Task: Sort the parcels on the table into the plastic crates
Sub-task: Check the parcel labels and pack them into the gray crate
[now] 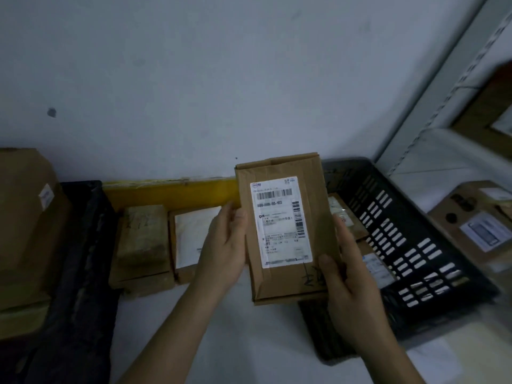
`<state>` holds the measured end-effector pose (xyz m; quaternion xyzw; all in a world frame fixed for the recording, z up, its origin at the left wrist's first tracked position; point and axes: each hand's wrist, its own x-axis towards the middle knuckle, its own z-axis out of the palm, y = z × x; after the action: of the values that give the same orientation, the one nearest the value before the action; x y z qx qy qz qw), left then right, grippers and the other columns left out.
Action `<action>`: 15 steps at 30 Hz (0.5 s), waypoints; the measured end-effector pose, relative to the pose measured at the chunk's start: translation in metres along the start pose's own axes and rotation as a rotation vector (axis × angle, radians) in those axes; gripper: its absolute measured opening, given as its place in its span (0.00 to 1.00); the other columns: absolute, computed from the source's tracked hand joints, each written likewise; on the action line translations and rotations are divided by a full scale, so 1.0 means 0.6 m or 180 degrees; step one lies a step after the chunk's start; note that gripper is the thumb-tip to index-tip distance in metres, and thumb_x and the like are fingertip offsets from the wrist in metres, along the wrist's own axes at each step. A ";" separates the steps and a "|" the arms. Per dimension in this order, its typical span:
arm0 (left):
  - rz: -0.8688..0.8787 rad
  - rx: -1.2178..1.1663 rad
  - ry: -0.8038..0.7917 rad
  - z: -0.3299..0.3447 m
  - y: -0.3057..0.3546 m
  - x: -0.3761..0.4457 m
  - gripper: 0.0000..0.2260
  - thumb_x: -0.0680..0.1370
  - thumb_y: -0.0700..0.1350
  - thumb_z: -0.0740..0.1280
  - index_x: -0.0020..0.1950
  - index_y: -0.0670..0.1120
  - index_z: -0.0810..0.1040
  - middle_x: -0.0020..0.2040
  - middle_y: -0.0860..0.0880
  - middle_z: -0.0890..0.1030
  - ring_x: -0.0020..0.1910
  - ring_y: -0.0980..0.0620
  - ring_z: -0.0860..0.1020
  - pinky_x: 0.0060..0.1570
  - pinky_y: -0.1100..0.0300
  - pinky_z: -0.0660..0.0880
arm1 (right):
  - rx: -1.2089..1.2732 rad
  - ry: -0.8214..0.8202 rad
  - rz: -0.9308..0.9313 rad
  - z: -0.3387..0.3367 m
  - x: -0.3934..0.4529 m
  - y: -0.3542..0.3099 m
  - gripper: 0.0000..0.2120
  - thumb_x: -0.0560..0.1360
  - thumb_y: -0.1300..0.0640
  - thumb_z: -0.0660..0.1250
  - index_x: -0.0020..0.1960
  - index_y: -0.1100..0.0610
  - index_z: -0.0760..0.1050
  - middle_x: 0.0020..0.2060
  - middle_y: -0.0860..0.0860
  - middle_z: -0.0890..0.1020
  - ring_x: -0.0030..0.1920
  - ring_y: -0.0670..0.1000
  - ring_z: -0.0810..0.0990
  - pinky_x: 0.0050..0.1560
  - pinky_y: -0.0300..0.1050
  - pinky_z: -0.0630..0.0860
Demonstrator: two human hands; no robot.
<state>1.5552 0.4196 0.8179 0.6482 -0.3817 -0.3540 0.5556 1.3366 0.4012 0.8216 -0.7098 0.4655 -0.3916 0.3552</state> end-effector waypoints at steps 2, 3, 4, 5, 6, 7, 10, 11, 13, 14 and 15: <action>0.0144 0.0469 -0.0034 0.039 0.001 0.003 0.31 0.82 0.67 0.52 0.84 0.58 0.62 0.75 0.63 0.67 0.72 0.65 0.66 0.70 0.60 0.66 | -0.0163 0.0271 0.0156 -0.059 0.015 0.009 0.33 0.86 0.58 0.63 0.81 0.27 0.60 0.77 0.36 0.73 0.74 0.40 0.74 0.72 0.57 0.77; 0.0220 0.0691 -0.0098 0.059 0.000 0.006 0.35 0.81 0.69 0.51 0.86 0.56 0.58 0.80 0.59 0.64 0.76 0.62 0.64 0.73 0.58 0.64 | -0.0218 0.0396 0.0266 -0.088 0.027 0.013 0.32 0.87 0.57 0.63 0.80 0.26 0.60 0.74 0.36 0.74 0.69 0.38 0.77 0.67 0.54 0.79; 0.0308 0.0929 -0.0188 0.078 -0.002 0.008 0.36 0.81 0.69 0.51 0.86 0.56 0.55 0.83 0.56 0.61 0.79 0.57 0.62 0.75 0.54 0.65 | -0.0291 0.0477 0.0344 -0.118 0.039 0.020 0.32 0.87 0.56 0.62 0.79 0.25 0.59 0.72 0.35 0.75 0.66 0.37 0.78 0.65 0.50 0.79; 0.0382 0.1208 -0.0293 0.098 -0.004 0.010 0.35 0.82 0.69 0.51 0.87 0.55 0.53 0.85 0.53 0.59 0.82 0.53 0.61 0.77 0.52 0.65 | -0.0359 0.0525 0.0414 -0.147 0.054 0.033 0.31 0.87 0.56 0.62 0.80 0.26 0.59 0.70 0.33 0.75 0.64 0.38 0.78 0.65 0.51 0.77; 0.0439 0.1522 -0.0394 0.118 -0.006 0.012 0.35 0.83 0.68 0.52 0.87 0.55 0.51 0.86 0.53 0.55 0.83 0.51 0.58 0.78 0.50 0.64 | -0.0399 0.0578 0.0465 -0.173 0.070 0.044 0.31 0.88 0.56 0.62 0.81 0.28 0.58 0.68 0.31 0.74 0.63 0.38 0.77 0.66 0.53 0.76; 0.0480 0.1816 -0.0478 0.137 -0.008 0.014 0.35 0.84 0.68 0.52 0.87 0.55 0.48 0.86 0.53 0.52 0.85 0.49 0.54 0.81 0.47 0.61 | -0.0419 0.0609 0.0521 -0.196 0.086 0.056 0.31 0.88 0.56 0.62 0.82 0.29 0.58 0.67 0.31 0.75 0.62 0.39 0.77 0.66 0.55 0.76; 0.0601 0.2509 -0.0605 0.195 -0.013 0.029 0.40 0.83 0.71 0.51 0.87 0.54 0.40 0.87 0.52 0.40 0.86 0.47 0.39 0.85 0.42 0.46 | -0.0454 0.0542 0.0571 -0.241 0.141 0.111 0.31 0.88 0.55 0.61 0.83 0.30 0.56 0.75 0.42 0.74 0.65 0.44 0.79 0.60 0.52 0.79; 0.0643 0.2712 -0.0600 0.214 -0.019 0.035 0.42 0.82 0.72 0.51 0.87 0.53 0.39 0.87 0.51 0.37 0.86 0.47 0.36 0.84 0.42 0.42 | -0.0444 0.0486 0.0571 -0.250 0.161 0.133 0.31 0.89 0.56 0.60 0.84 0.31 0.56 0.75 0.43 0.74 0.62 0.40 0.80 0.57 0.45 0.79; 0.0654 0.3032 -0.0559 0.250 -0.031 0.046 0.44 0.81 0.75 0.50 0.87 0.52 0.36 0.86 0.49 0.34 0.85 0.46 0.33 0.84 0.39 0.40 | -0.0397 0.0306 0.0576 -0.255 0.204 0.171 0.31 0.89 0.58 0.59 0.85 0.34 0.56 0.72 0.41 0.74 0.52 0.31 0.80 0.46 0.32 0.76; 0.0584 0.3096 -0.0557 0.267 -0.038 0.051 0.45 0.80 0.76 0.49 0.86 0.52 0.35 0.86 0.49 0.33 0.85 0.46 0.32 0.84 0.38 0.41 | -0.0396 0.0165 0.0570 -0.254 0.226 0.193 0.31 0.89 0.58 0.59 0.85 0.35 0.56 0.70 0.41 0.75 0.50 0.31 0.80 0.44 0.31 0.76; 0.0492 0.3121 -0.0560 0.283 -0.044 0.055 0.46 0.80 0.76 0.50 0.86 0.52 0.34 0.86 0.48 0.32 0.84 0.46 0.32 0.84 0.38 0.41 | -0.0432 0.0011 0.0576 -0.249 0.249 0.219 0.30 0.89 0.57 0.59 0.85 0.35 0.56 0.69 0.42 0.76 0.53 0.35 0.81 0.47 0.34 0.77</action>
<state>1.4231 0.3162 0.7684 0.7705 -0.5954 -0.1442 0.1761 1.1930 0.1987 0.8069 -0.6866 0.5537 -0.3267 0.3395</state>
